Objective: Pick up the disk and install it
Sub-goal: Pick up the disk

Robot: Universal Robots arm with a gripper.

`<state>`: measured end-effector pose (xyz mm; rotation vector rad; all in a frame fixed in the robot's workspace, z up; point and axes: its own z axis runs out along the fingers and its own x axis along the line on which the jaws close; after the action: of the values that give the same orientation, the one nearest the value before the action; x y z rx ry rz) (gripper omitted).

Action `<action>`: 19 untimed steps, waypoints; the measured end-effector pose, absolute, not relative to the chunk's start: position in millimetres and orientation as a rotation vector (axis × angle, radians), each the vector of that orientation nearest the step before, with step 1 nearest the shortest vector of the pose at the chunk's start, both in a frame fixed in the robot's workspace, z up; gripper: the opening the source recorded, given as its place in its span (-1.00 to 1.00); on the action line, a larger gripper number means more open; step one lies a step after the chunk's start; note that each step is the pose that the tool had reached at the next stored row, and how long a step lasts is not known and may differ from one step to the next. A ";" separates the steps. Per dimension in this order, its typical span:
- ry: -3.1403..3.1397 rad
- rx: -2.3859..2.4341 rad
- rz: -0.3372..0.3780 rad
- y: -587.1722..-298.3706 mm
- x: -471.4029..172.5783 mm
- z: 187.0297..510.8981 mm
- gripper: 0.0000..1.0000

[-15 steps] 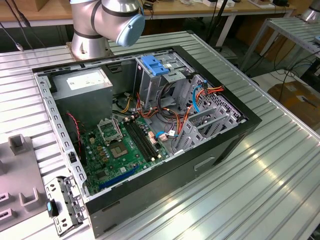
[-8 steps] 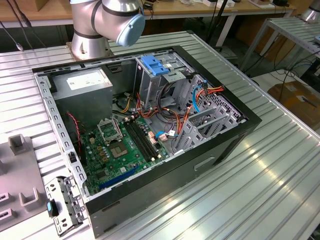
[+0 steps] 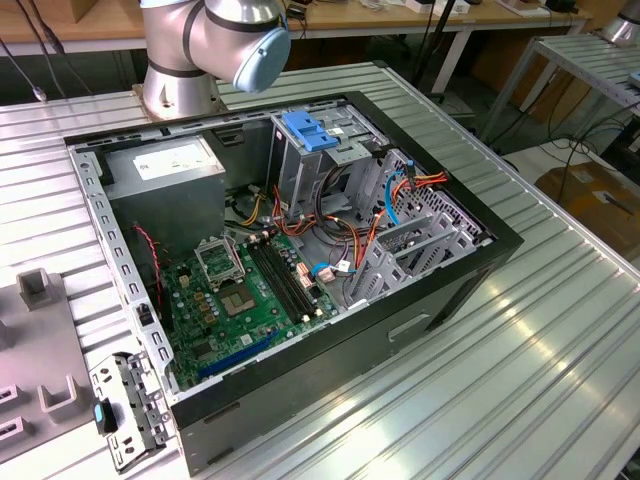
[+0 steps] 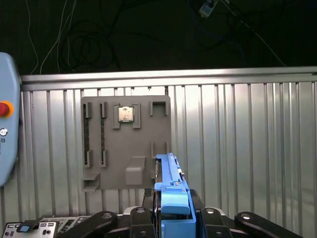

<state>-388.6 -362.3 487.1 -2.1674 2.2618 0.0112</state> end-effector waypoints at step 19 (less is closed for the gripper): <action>2.262 -2.167 0.011 -363.0 -364.1 487.1 -0.26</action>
<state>-364.1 -363.0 487.1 -2.1673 2.2617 0.0111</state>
